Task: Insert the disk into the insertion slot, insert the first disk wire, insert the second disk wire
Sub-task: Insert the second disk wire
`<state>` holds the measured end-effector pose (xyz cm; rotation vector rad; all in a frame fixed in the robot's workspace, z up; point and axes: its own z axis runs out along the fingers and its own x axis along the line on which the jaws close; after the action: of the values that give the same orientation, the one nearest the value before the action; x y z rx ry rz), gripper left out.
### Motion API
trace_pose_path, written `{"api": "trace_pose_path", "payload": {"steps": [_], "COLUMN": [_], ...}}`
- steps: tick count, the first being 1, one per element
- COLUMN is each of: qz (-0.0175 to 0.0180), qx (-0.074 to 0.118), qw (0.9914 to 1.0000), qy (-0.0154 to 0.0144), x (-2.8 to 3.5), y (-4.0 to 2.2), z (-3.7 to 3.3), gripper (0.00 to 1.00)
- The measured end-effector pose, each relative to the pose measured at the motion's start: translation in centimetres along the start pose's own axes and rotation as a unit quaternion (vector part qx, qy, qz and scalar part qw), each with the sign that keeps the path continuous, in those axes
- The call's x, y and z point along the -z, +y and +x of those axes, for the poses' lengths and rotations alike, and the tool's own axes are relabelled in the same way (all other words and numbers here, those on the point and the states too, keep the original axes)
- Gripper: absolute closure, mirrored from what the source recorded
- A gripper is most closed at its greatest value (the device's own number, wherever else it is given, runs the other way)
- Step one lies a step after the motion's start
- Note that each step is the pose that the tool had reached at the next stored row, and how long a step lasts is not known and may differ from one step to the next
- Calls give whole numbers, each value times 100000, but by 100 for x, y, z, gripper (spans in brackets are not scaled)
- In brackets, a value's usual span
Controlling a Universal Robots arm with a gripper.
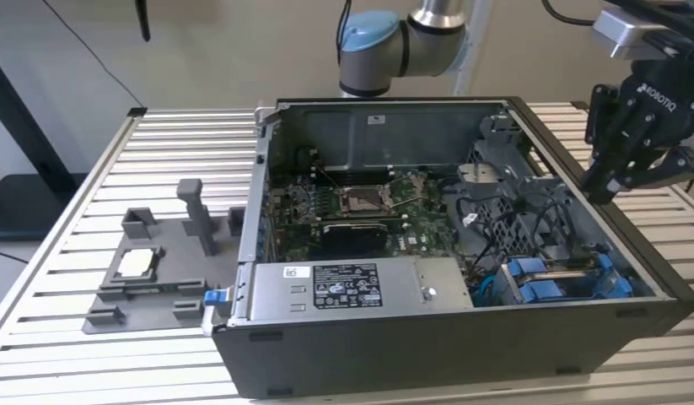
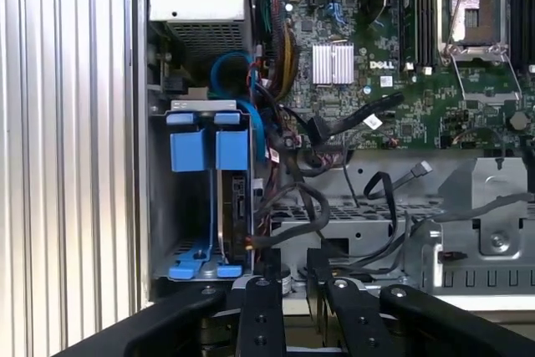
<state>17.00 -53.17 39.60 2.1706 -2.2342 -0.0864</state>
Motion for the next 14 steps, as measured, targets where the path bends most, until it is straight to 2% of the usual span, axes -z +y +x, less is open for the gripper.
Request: {"api": "trace_pose_path", "payload": {"steps": [2,4,9,14], "qz": [1,51,398,893], "qx": [-2,6,5,19], "qw": [100000,100000,99999,99996], "qy": [-3,-4,-14,-28], "x": [-2,-4,-14,-26], "y": [13,58,227,434], "z": [-33,-42,-49,-55], "gripper": [73,73,73,73]}}
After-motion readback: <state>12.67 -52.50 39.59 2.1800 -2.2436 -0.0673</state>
